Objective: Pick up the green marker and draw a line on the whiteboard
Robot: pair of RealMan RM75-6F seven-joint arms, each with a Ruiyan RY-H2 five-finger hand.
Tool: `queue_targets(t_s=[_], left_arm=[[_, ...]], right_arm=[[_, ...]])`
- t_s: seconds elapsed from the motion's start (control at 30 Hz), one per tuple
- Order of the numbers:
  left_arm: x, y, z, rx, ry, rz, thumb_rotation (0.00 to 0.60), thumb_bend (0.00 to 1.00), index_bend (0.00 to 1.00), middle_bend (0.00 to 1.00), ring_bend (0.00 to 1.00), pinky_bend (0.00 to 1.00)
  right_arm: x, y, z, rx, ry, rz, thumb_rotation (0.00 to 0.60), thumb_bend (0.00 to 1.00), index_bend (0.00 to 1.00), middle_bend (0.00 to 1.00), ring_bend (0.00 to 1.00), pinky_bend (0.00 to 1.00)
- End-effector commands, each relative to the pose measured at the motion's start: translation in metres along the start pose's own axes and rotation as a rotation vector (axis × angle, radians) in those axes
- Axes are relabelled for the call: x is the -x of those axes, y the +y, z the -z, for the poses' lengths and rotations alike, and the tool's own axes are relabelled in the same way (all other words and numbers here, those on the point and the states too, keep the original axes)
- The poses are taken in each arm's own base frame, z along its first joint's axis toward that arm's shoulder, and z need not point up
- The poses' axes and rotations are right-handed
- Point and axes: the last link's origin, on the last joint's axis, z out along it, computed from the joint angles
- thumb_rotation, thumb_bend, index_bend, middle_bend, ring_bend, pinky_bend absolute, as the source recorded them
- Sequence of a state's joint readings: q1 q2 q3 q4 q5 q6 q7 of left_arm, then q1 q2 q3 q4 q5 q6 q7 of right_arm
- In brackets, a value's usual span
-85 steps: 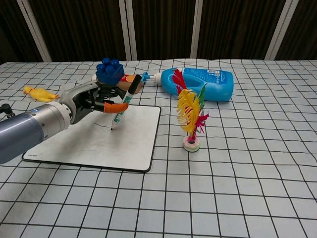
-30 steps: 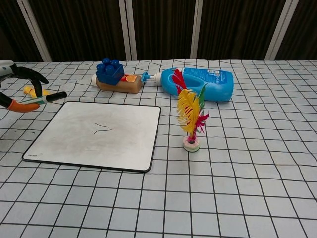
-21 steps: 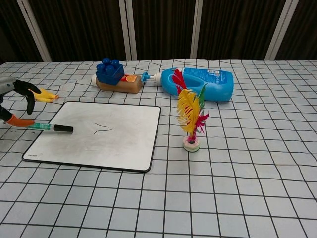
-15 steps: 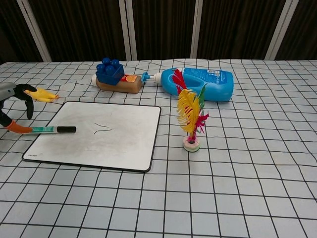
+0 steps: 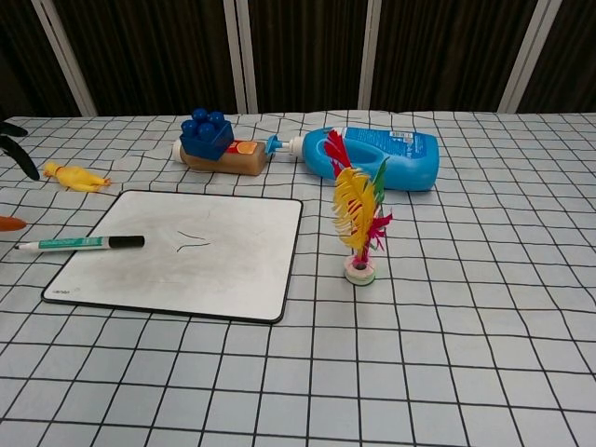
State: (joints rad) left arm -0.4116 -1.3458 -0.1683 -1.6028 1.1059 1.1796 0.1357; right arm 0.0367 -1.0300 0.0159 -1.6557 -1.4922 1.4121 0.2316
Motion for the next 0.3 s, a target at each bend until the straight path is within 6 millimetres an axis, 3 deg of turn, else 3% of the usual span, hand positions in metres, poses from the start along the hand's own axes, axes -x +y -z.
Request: queue_targets(t_s=[0.03,0.3], left_arm=[[-0.024,-0.011,0.051,0.016,0.038,0.031,0.6,0.12,0.0,0.0,0.0,0.0],[-0.044,-0.038,0.114,0.0,0.145,-0.075,0.6,0.1,0.0,0.0,0.0,0.0]], right_arm=[[0.001,0.0,0.001,-0.004,-0.004,0.008,0.6,0.35,0.0,0.0,0.0,0.0],[0.003,-0.003,0.001,-0.019,-0.017,0.023,0.6,0.35,0.0,0.0,0.0,0.0]])
